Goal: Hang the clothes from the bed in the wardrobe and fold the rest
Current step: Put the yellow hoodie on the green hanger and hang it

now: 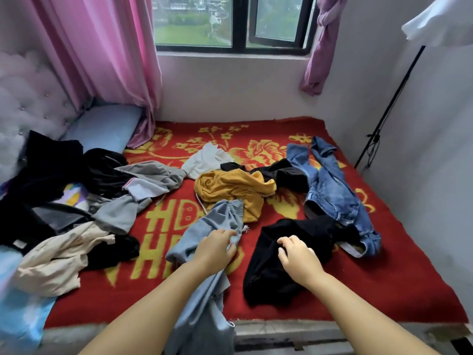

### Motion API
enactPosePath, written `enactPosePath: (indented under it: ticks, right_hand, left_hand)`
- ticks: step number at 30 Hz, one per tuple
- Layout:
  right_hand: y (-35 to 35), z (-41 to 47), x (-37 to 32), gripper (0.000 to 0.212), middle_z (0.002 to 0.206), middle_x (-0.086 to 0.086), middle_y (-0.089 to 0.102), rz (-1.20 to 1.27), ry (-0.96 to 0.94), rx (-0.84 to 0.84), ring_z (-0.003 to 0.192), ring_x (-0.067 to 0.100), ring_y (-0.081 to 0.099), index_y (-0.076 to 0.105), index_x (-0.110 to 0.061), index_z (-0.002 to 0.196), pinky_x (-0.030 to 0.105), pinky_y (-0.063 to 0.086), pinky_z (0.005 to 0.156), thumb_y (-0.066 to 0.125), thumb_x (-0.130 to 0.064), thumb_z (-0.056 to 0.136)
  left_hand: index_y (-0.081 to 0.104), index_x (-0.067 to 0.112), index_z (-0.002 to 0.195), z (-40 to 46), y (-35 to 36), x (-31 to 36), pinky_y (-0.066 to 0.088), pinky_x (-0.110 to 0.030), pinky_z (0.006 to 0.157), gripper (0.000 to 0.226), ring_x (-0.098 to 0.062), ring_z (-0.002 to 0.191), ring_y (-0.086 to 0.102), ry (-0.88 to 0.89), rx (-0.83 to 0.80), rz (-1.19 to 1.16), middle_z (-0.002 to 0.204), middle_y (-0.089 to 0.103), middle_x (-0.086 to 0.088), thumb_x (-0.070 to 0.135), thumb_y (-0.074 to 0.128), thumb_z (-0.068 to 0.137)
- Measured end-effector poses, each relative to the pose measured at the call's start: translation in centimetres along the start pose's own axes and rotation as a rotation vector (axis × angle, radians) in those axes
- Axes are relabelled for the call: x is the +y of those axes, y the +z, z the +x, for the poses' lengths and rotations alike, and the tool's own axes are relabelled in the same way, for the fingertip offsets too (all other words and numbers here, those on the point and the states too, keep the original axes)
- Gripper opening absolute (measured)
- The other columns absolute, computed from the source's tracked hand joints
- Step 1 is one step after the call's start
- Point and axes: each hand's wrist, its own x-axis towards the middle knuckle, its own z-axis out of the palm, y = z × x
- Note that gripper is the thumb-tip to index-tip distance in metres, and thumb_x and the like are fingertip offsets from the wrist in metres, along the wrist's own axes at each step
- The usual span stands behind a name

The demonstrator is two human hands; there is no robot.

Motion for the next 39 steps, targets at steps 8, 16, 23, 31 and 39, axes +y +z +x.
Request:
enactPosePath:
  ticks: [8,16,23,31,39]
  right_hand:
    - [1.5,11.2,4.4,0.035,0.125,-0.001,0.051,0.029,-0.008,-0.141,0.116,0.018,0.05,0.048,-0.021,0.131,0.034,0.042,0.094,0.038,-0.032,0.1]
    - [7.0,23.0,4.7,0.034,0.123,0.002,0.051,0.052,0.011,-0.227,0.113,0.022,0.051,0.049,-0.018,0.129,0.038,0.045,0.09,0.035,-0.03,0.1]
    - [15.9,35.5,5.5,0.04,0.13,0.007,0.045,0.281,0.195,-0.226,0.111,0.024,0.052,0.041,-0.017,0.136,0.036,0.046,0.086,0.04,-0.033,0.099]
    - [24.8,43.6,6.5,0.102,0.15,0.021,0.021,0.502,0.54,-0.171,0.135,0.043,0.028,-0.007,-0.023,0.151,0.048,0.029,0.107,0.056,-0.063,0.082]
    - [24.1,47.8,7.2,0.065,0.141,0.018,0.045,0.632,0.608,-0.233,0.127,0.036,0.045,0.035,-0.004,0.142,0.04,0.038,0.107,0.06,-0.032,0.089]
  left_hand:
    - [0.053,0.02,0.128,9.5,4.4,0.0,0.047,-0.036,0.082,0.035,-0.021,0.102,0.056,-0.08,-0.047,0.025,0.111,0.059,-0.001,0.03,0.041,0.097]
    - [0.053,0.018,0.121,19.1,9.5,-5.1,0.043,-0.033,0.078,0.029,-0.02,0.105,0.053,-0.087,-0.054,0.014,0.111,0.057,-0.003,0.029,0.04,0.097]
    - [0.054,0.02,0.115,27.9,17.9,-12.7,0.034,-0.033,0.088,0.029,-0.019,0.107,0.05,-0.127,0.001,0.229,0.108,0.053,0.001,0.033,0.041,0.093]
    - [0.054,0.022,0.127,27.8,28.7,-19.6,0.026,-0.055,0.105,0.048,-0.025,0.122,0.046,-0.097,0.026,0.228,0.129,0.056,-0.011,0.041,0.043,0.084]
    - [0.054,0.023,0.127,27.9,29.8,-20.0,0.024,-0.058,0.105,0.047,-0.025,0.119,0.048,-0.126,-0.03,0.219,0.129,0.057,-0.01,0.039,0.043,0.084]
